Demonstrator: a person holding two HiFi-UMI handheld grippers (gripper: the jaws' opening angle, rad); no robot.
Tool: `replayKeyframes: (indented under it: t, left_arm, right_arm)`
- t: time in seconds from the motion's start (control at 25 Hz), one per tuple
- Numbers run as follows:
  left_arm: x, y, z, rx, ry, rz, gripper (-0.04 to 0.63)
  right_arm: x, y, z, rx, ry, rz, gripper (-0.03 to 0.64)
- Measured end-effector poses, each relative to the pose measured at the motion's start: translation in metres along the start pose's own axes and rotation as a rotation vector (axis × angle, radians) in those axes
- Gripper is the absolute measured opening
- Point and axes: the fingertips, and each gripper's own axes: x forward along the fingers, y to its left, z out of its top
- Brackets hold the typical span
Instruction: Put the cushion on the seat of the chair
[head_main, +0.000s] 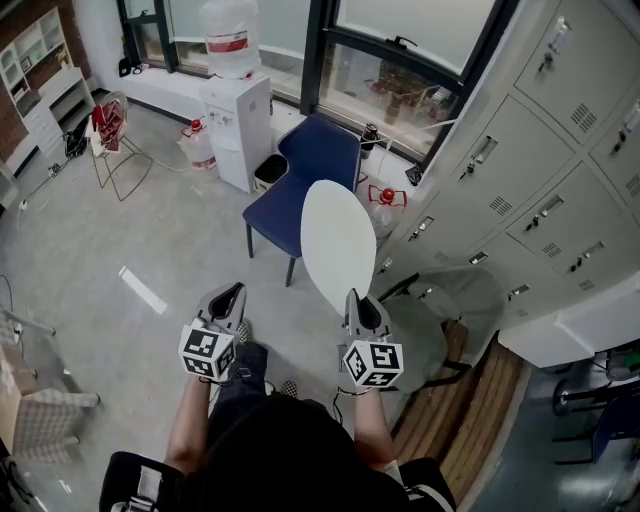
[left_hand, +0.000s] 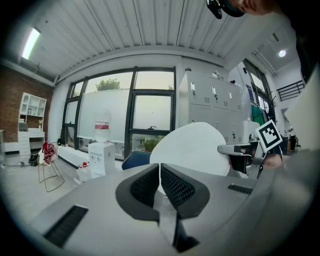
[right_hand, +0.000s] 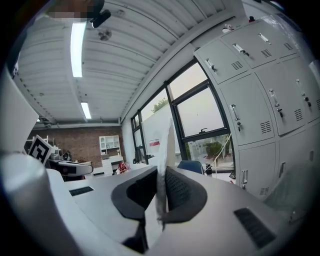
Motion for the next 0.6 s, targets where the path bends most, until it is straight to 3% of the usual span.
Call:
replayKeyframes:
  t: [0.6]
  left_arm:
    - [0.117, 0.094, 0.033, -0.018, 0.013, -0.038, 0.026]
  right_arm:
    - [0.141, -0.010, 0.021, -0.013, 0.036, -0.016, 0.051]
